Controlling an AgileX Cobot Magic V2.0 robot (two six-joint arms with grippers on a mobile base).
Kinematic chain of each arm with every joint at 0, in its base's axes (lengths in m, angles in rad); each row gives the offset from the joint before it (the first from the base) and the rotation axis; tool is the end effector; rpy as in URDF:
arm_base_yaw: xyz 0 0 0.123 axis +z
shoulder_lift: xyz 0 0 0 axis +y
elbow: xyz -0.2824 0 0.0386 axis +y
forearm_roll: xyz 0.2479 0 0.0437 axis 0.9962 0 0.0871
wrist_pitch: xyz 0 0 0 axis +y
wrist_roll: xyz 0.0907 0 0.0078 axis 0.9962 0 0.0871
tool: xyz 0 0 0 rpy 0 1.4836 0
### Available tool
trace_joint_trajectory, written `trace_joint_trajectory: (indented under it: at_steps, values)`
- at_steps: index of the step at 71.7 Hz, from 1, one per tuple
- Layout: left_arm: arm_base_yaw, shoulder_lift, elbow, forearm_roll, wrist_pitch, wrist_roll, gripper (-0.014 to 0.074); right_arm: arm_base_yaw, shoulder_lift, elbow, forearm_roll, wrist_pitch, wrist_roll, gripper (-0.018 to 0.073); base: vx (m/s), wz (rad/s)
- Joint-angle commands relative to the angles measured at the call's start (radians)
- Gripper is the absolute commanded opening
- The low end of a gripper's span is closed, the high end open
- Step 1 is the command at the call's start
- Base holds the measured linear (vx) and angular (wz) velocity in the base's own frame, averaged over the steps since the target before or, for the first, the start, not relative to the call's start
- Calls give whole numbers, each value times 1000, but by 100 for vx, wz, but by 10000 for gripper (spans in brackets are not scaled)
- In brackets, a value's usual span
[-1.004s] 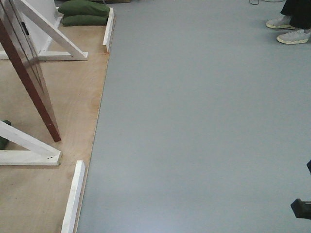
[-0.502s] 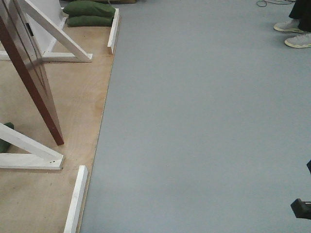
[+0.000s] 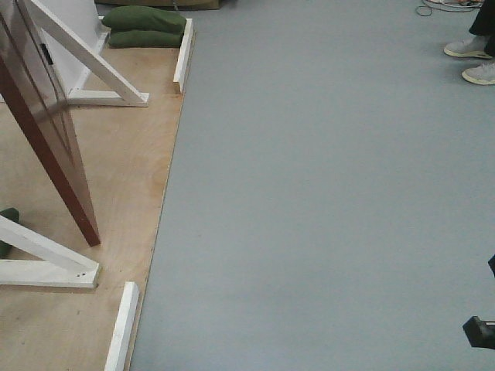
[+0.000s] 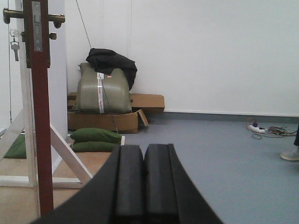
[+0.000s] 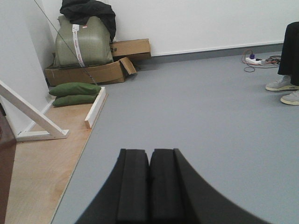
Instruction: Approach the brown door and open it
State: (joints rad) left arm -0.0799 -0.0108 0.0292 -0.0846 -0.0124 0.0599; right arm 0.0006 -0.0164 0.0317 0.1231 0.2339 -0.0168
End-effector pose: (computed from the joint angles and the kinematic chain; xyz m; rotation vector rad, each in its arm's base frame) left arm 0.0564 -0.0044 0.2049 0.0403 1.4897 -0.0837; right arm 0.0554 0.0026 0.1822 0.0677 1.7308 0.1009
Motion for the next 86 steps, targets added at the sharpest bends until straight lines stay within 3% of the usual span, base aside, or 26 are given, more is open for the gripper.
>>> trace_joint_trajectory:
  at_steps: [1,86]
  values:
    - [-5,-25,24,7,-78,-5,11,1,-9,2,-5,-79,-9,0,20,8]
    - [-5,-25,24,7,-78,-5,11,1,-9,2,-5,-79,-9,0,32,6]
